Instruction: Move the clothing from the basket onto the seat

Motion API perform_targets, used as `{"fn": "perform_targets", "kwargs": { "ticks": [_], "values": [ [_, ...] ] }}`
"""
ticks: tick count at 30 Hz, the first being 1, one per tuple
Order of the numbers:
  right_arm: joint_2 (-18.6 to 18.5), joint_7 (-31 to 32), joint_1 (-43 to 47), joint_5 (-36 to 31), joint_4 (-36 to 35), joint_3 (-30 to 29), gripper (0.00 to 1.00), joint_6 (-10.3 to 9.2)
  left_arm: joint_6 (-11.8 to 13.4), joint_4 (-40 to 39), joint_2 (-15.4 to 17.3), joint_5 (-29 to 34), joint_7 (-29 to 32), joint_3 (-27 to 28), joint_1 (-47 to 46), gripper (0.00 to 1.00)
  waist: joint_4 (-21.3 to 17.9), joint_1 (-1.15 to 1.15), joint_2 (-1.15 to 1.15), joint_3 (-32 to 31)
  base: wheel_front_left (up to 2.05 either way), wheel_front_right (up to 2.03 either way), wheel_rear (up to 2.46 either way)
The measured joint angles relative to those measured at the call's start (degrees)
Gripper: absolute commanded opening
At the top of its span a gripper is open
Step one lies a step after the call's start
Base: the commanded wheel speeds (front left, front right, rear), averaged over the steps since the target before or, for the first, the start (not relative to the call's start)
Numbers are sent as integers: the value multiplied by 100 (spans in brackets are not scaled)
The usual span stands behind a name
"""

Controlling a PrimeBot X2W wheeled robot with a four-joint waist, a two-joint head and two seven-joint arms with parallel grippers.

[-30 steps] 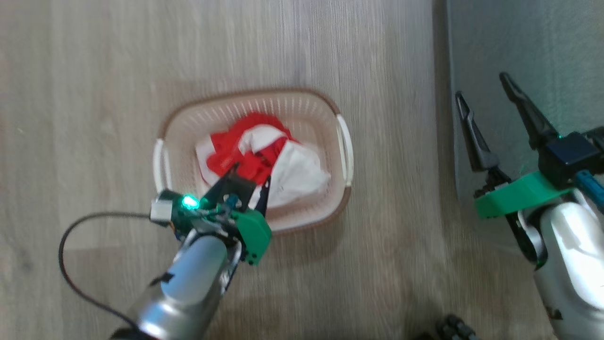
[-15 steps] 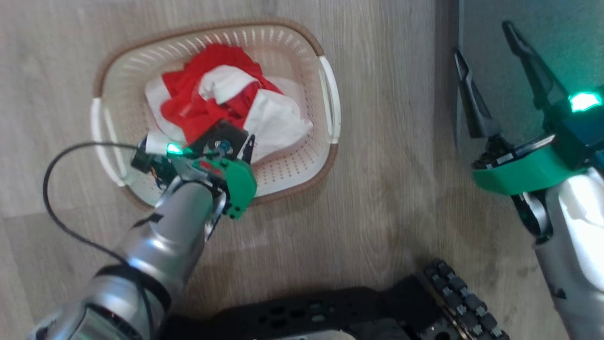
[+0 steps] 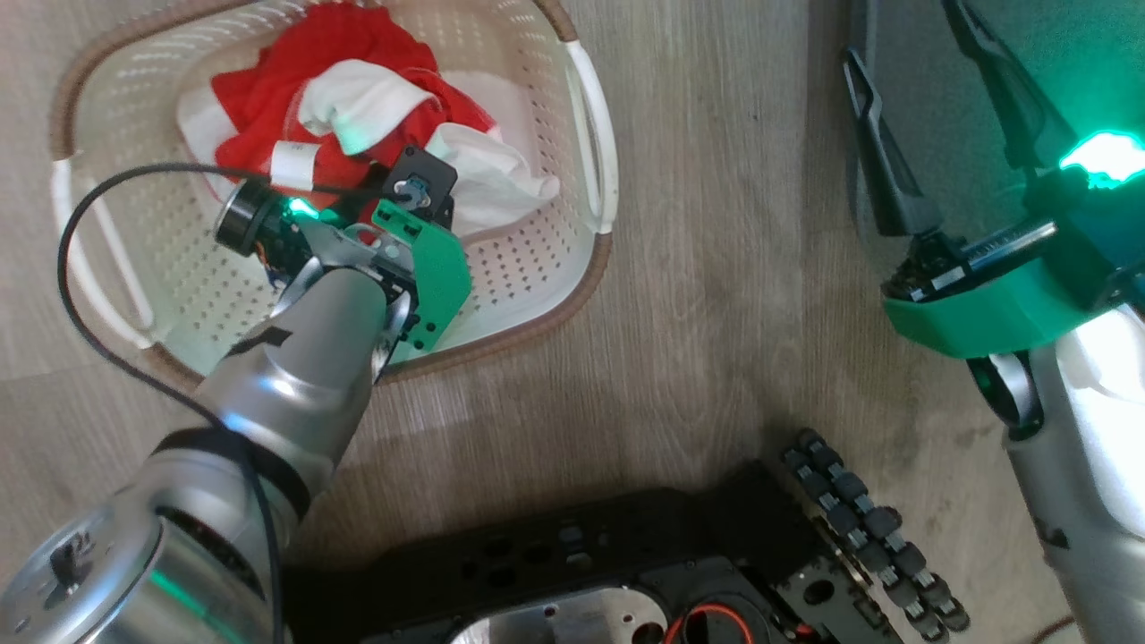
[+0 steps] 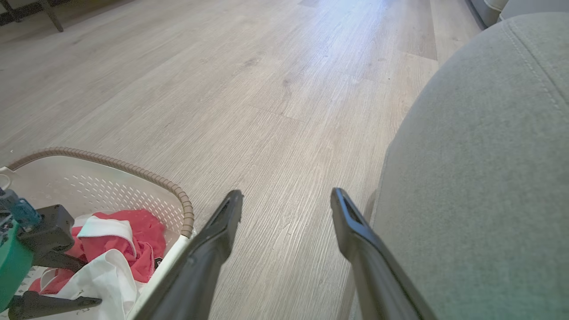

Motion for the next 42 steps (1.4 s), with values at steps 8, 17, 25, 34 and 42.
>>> {"fn": "perform_targets", "kwargs": {
  "ticks": [8, 17, 25, 34, 42],
  "values": [
    [46, -24, -93, -5, -136, 60, 100, 0, -44, 205, 3, -10, 252, -380, -212, 69, -179, 0, 0, 222, 0, 0, 0],
    [109, -24, -164, -5, -64, 90, 100, 1, -48, 277, 4, -301, 221, -512, -236, 0, -223, 0, 0, 207, 0, 0, 0],
    [120, -23, -164, -30, 176, 89, 100, 1, 16, 258, 4, -520, -35, -581, -159, 0, -124, 0, 0, -148, 0, 0, 0],
    [99, -23, -147, -56, 445, 73, 100, 1, 119, 123, 7, -856, -535, -679, 358, 0, 77, 0, 1, -922, 0, 0, 0],
    [94, -23, 220, -55, 732, 67, 100, 1, 382, -275, 3, -1143, -712, -513, 726, 0, 257, -1, 1, -1738, 0, 0, 0]
  ]
}}
